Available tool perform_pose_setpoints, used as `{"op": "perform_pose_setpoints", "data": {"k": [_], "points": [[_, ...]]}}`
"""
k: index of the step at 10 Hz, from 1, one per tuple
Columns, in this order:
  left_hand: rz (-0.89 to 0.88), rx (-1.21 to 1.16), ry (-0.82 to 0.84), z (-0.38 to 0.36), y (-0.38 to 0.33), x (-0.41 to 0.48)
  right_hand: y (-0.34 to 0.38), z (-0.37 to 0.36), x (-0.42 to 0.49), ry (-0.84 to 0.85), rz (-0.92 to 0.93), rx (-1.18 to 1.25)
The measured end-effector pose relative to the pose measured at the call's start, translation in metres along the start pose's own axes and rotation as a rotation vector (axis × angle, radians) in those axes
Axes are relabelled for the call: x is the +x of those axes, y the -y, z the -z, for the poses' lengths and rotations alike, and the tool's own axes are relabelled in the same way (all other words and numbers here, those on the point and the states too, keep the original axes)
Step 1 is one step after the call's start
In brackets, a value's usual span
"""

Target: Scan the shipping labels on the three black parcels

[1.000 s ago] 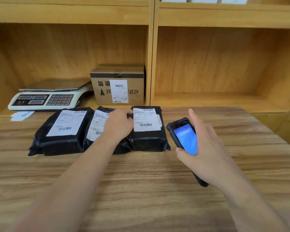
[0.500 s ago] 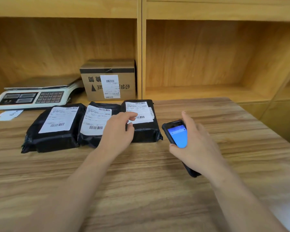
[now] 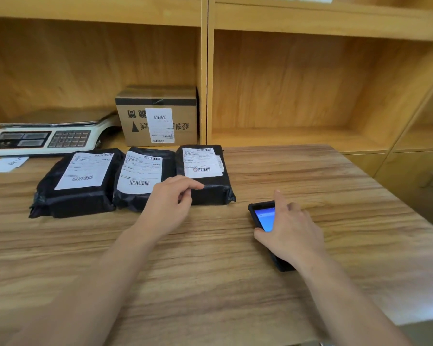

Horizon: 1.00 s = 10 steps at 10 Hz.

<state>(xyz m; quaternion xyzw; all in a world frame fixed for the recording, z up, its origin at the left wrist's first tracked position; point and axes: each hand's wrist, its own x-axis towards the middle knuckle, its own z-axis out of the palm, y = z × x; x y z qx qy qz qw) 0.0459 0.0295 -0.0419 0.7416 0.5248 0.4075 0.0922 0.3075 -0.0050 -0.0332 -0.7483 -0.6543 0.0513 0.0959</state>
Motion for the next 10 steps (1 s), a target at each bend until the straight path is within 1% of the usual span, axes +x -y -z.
{"op": "perform_pose_setpoints", "data": {"k": [2, 3, 5, 7, 9, 10], "points": [[-0.005, 0.004, -0.058, 0.001, 0.01, -0.005, 0.001, -0.003, -0.001, 0.026, -0.009, -0.075], [0.004, 0.018, -0.057, 0.003, 0.008, -0.006, 0.003, -0.001, -0.001, 0.044, -0.017, -0.105], [0.077, -0.028, -0.041, 0.003, 0.006, -0.008, 0.002, -0.001, -0.003, 0.038, -0.01, -0.149], [0.113, -0.04, -0.035, 0.006, 0.006, -0.008, 0.001, -0.003, -0.001, 0.034, 0.011, -0.172], [0.156, -0.047, -0.034, 0.009, 0.0, -0.009, 0.0, -0.006, 0.0, 0.067, 0.017, -0.159], [0.187, -0.061, -0.054, 0.009, -0.002, -0.009, 0.002, -0.007, -0.001, 0.027, 0.033, -0.157]]}}
